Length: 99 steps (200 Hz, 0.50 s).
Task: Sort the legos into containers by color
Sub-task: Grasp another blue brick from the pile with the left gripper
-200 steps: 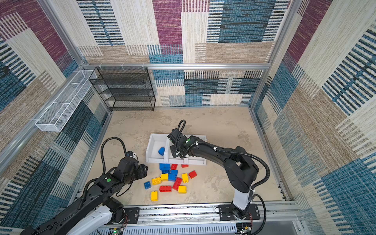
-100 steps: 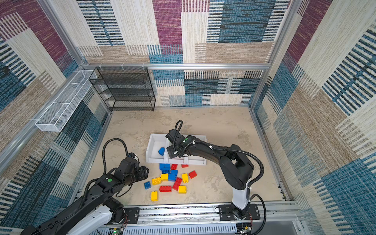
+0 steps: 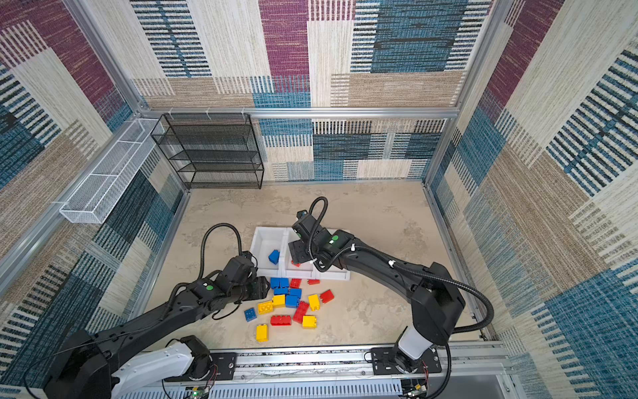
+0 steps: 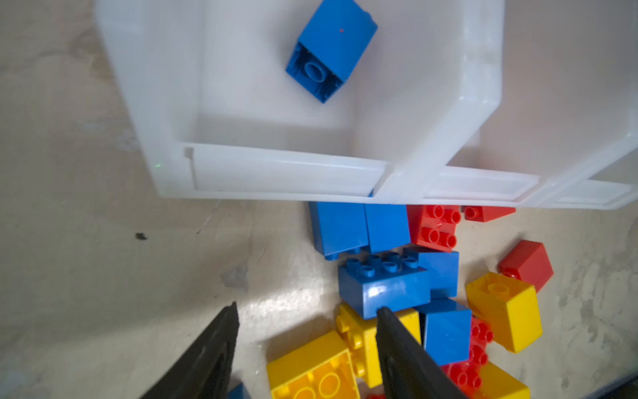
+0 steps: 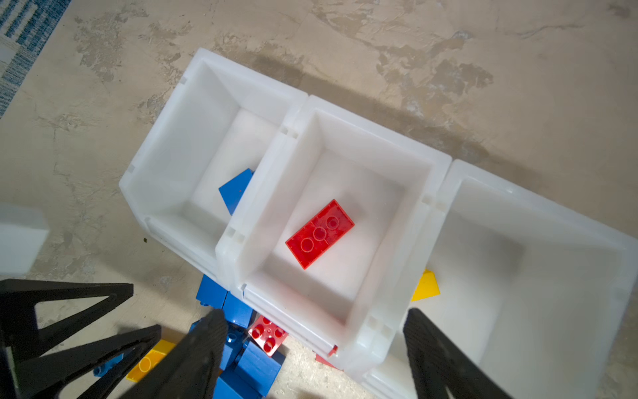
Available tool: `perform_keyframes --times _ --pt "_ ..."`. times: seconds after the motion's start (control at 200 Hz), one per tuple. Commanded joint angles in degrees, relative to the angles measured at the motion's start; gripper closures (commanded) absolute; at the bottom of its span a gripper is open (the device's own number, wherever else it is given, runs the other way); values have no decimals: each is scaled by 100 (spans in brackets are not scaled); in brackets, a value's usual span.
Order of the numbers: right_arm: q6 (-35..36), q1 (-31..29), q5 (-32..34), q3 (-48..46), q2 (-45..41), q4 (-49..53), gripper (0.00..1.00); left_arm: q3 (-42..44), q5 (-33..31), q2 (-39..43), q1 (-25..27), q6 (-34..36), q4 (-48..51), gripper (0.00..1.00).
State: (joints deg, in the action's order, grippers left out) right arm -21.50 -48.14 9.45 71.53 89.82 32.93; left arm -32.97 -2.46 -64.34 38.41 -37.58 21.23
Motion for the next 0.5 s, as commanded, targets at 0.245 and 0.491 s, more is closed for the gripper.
perform_keyframes --times 0.245,0.491 --pt "-461 26 258 -635 -649 73 15 -805 -353 -1265 654 137 -92 32" --pt "-471 33 223 -722 -749 82 15 -1235 -530 -1803 875 154 194 33"
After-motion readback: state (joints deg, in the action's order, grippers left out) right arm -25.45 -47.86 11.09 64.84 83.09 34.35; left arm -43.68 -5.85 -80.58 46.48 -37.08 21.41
